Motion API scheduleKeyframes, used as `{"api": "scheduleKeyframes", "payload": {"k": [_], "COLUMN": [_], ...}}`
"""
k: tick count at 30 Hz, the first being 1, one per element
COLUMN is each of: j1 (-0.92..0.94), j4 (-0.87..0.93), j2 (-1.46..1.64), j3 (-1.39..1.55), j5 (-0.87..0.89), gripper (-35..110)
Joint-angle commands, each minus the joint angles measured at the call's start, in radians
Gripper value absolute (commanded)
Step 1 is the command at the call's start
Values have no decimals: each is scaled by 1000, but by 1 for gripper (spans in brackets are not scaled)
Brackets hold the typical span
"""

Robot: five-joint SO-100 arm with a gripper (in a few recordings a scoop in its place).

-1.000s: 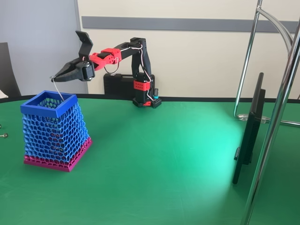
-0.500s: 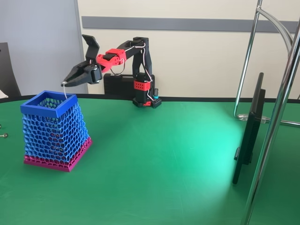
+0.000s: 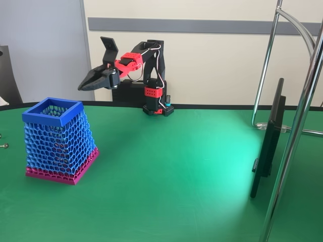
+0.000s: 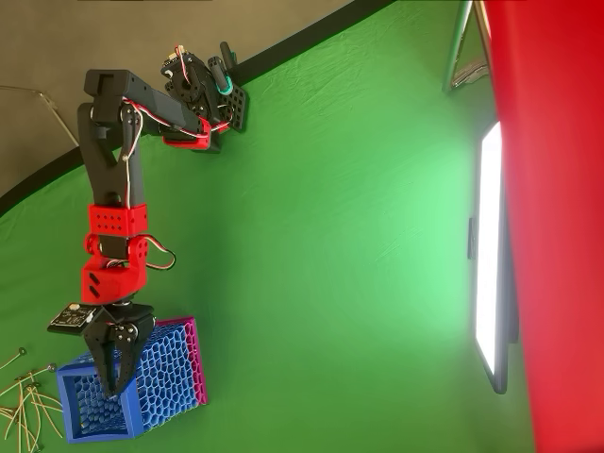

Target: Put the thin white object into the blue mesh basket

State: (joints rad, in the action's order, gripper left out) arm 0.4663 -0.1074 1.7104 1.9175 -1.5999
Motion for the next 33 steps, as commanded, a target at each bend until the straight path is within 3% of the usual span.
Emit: {"api": "scheduleKeyframes", "payload": {"k": [1,16,23,33], "j1": [-23,-140,-209,-278], "j4": [-32,-40,-40,104], "j2": [89,360,485,670], "j3": [32,337,471,621], "j5": [17,135,265,489], "gripper": [10,6,6,5]}}
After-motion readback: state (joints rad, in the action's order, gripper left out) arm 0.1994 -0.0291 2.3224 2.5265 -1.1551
